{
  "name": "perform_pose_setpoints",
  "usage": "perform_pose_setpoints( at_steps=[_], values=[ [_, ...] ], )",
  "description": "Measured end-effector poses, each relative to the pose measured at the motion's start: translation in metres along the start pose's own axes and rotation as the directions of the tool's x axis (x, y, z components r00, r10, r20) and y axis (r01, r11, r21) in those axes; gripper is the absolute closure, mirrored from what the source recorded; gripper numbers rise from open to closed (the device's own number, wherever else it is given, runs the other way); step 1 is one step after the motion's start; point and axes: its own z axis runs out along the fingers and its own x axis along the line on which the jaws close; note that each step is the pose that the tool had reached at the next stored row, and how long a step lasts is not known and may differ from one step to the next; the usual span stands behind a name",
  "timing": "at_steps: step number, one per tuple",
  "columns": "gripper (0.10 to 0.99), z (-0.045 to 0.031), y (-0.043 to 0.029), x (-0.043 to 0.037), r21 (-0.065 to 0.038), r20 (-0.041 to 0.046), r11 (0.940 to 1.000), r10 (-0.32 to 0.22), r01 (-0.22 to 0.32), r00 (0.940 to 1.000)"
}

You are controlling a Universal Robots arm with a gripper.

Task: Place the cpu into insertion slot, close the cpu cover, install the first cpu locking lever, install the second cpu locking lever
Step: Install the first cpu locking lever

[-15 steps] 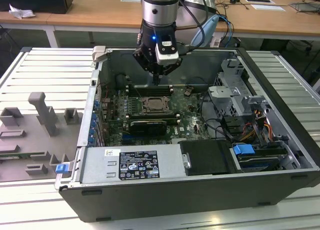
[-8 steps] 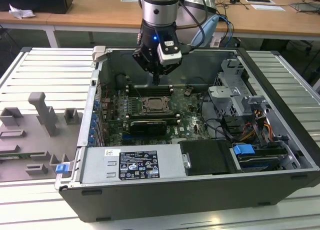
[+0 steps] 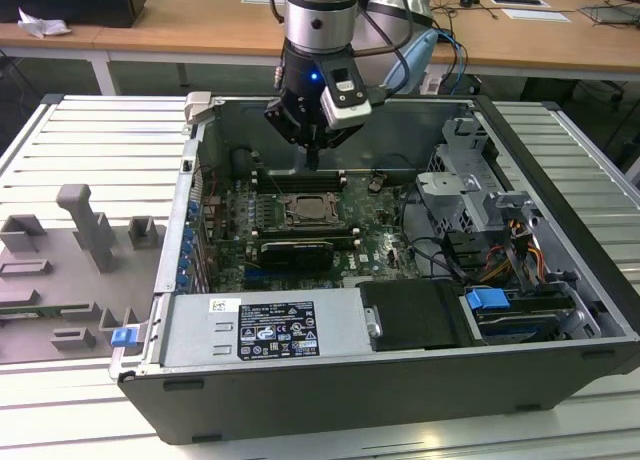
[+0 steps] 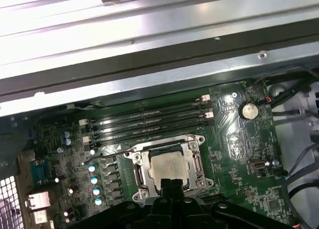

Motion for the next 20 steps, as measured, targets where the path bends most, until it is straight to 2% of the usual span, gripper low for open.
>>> perform_pose_setpoints(
  at_steps=[6, 9, 13, 18, 20],
  values=[
    [0.980, 0.0000, 0.0000, 0.0000, -0.001, -0.0023, 0.9971, -0.077, 0.077, 0.9971],
    [0.980, 0.0000, 0.0000, 0.0000, -0.002, -0.0037, 0.9922, -0.125, 0.125, 0.9922],
    [0.980, 0.0000, 0.0000, 0.0000, -0.003, -0.0045, 0.9879, -0.155, 0.155, 0.9879],
    [0.980, 0.0000, 0.0000, 0.0000, -0.004, -0.0060, 0.9781, -0.208, 0.208, 0.9781],
    [0.980, 0.0000, 0.0000, 0.0000, -0.004, -0.0070, 0.9698, -0.244, 0.244, 0.9697]
  ],
)
